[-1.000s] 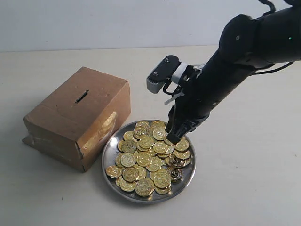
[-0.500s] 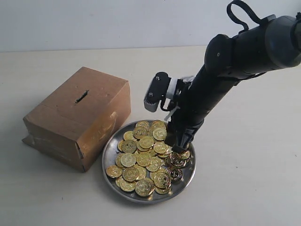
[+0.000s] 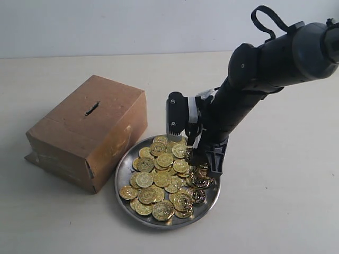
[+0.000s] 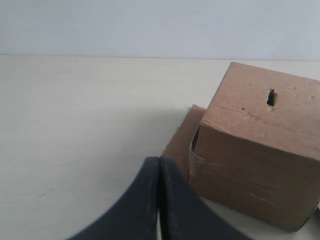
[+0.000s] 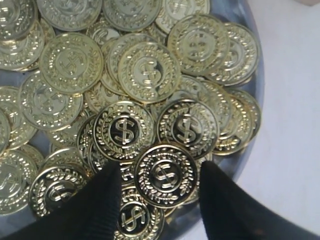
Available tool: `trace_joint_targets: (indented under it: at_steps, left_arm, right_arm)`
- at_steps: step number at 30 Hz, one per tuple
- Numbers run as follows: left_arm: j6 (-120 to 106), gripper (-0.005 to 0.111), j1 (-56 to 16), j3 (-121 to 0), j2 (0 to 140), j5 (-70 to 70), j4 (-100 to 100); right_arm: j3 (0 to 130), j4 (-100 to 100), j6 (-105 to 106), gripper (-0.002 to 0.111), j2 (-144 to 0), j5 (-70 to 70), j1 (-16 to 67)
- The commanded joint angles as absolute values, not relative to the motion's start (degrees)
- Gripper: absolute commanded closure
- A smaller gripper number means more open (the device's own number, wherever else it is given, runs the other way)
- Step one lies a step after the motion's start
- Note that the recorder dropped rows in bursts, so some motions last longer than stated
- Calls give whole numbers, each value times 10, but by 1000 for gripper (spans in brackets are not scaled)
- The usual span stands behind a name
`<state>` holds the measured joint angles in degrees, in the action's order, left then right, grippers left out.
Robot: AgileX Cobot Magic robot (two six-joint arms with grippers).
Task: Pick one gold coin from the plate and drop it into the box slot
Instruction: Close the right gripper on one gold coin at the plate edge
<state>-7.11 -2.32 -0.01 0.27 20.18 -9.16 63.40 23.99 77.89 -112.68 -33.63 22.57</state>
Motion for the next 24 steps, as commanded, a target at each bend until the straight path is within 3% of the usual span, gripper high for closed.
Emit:
trace_joint_targets:
  at_steps: [1, 21, 24]
  left_arm:
    - [-73, 107, -28, 0, 0, 202, -92]
    - [-73, 107, -28, 0, 0, 202, -92]
    - [-73, 107, -28, 0, 0, 202, -92]
  right_arm:
    - [638, 259, 784, 61, -1138, -318, 226]
    - [638, 273, 768, 61, -1156, -316, 226]
    - [638, 273, 764, 66, -1156, -316, 226]
